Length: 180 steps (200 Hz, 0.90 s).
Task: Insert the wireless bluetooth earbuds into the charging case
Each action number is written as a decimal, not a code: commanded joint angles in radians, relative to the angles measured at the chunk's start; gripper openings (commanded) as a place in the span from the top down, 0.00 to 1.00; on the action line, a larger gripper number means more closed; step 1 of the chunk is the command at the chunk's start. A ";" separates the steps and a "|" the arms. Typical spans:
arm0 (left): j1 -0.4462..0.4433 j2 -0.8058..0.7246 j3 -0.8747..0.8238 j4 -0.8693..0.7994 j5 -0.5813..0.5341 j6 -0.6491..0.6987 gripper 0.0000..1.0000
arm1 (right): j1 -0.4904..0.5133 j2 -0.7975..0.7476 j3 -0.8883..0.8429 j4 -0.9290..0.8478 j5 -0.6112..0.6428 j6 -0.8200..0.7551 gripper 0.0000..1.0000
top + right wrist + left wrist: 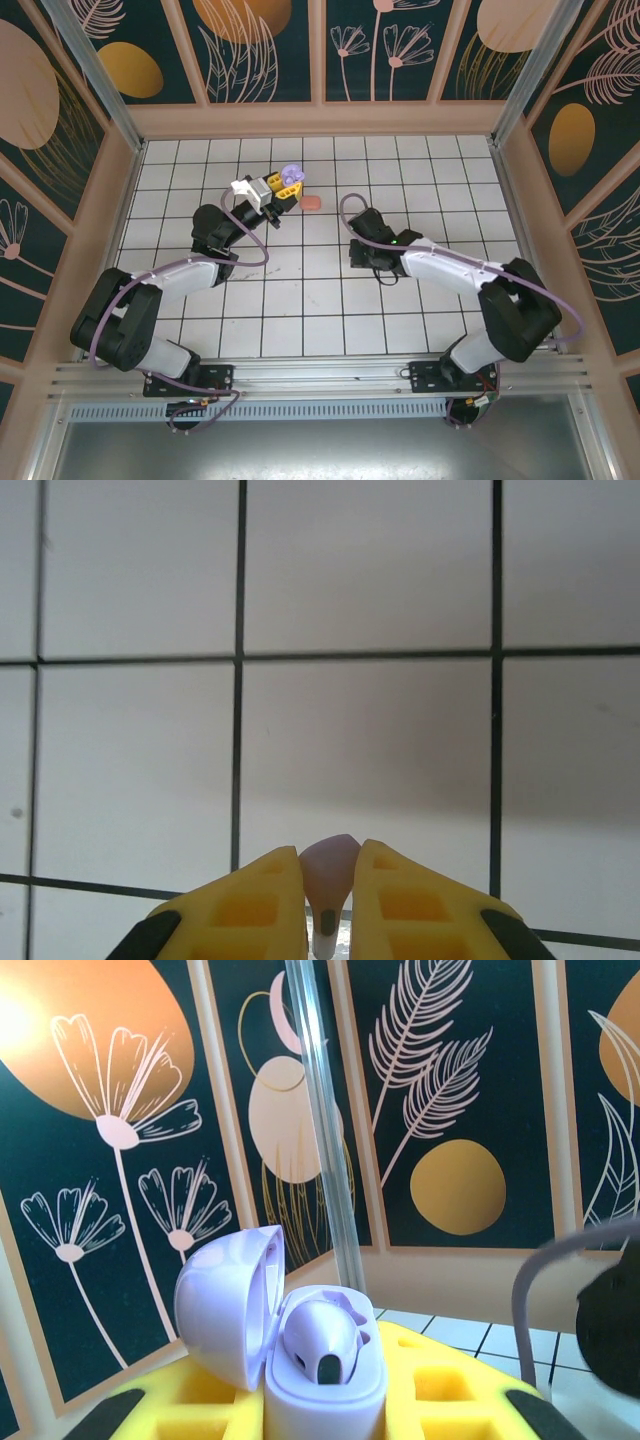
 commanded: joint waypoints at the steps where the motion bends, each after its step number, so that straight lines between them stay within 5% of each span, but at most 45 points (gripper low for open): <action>1: -0.004 -0.019 0.007 0.024 -0.003 -0.002 1.00 | 0.019 0.054 -0.002 -0.025 -0.037 -0.018 0.86; 80: -0.004 -0.023 0.001 0.028 -0.005 0.004 1.00 | 0.041 0.196 0.077 -0.145 -0.041 -0.009 0.85; 122: -0.004 -0.022 -0.001 0.028 -0.003 0.008 1.00 | 0.037 0.223 0.118 -0.180 -0.053 0.017 0.70; 180: -0.004 -0.025 -0.005 0.030 -0.002 0.014 1.00 | -0.001 0.245 0.156 -0.187 -0.114 0.066 0.68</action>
